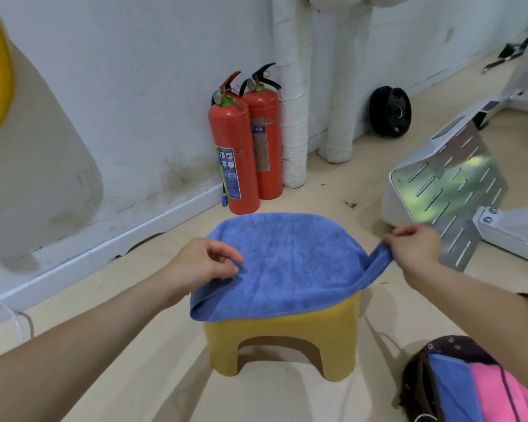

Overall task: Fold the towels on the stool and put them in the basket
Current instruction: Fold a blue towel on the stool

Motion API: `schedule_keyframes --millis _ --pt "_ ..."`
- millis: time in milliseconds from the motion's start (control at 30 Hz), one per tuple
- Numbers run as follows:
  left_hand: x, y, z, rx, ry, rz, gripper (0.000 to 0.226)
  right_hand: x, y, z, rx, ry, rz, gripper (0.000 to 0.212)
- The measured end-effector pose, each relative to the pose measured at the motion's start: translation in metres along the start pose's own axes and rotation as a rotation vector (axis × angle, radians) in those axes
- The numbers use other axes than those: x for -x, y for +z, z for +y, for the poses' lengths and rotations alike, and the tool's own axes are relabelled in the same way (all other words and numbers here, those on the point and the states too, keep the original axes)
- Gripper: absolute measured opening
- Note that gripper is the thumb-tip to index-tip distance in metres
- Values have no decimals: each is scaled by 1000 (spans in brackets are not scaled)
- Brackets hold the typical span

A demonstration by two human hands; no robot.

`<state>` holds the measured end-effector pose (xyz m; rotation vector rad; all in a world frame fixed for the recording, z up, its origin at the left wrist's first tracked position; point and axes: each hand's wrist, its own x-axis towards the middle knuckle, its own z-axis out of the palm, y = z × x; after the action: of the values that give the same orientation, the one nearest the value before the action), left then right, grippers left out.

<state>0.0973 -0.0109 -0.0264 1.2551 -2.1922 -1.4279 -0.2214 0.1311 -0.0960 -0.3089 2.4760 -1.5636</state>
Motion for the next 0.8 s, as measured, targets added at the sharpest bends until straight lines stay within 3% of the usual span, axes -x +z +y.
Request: schedule_keyframes --millis 67,133,267,367,467,633,800 --pt "-2 -3 0 -122 -5 -91 36 -4 -3 -31 -230 -3 -28 25" --pt "-4 -7 0 -260 19 -149 51 0 -6 -66 -453 29 -209 35" --pt "-5 -9 9 -455 143 -19 26 29 -17 -121 -592 61 -693 33" --pt "-6 -18 26 -335 218 148 19 46 -23 -138 -620 56 -891 44" --pt "-4 -31 53 -182 378 309 13 65 -17 -147 -612 61 -927 42" --pt "14 -17 98 209 482 129 11 108 2 -153 -545 -45 -975 29" --pt "13 -1 105 260 470 233 9 125 2 -155 -598 -149 -983 23"
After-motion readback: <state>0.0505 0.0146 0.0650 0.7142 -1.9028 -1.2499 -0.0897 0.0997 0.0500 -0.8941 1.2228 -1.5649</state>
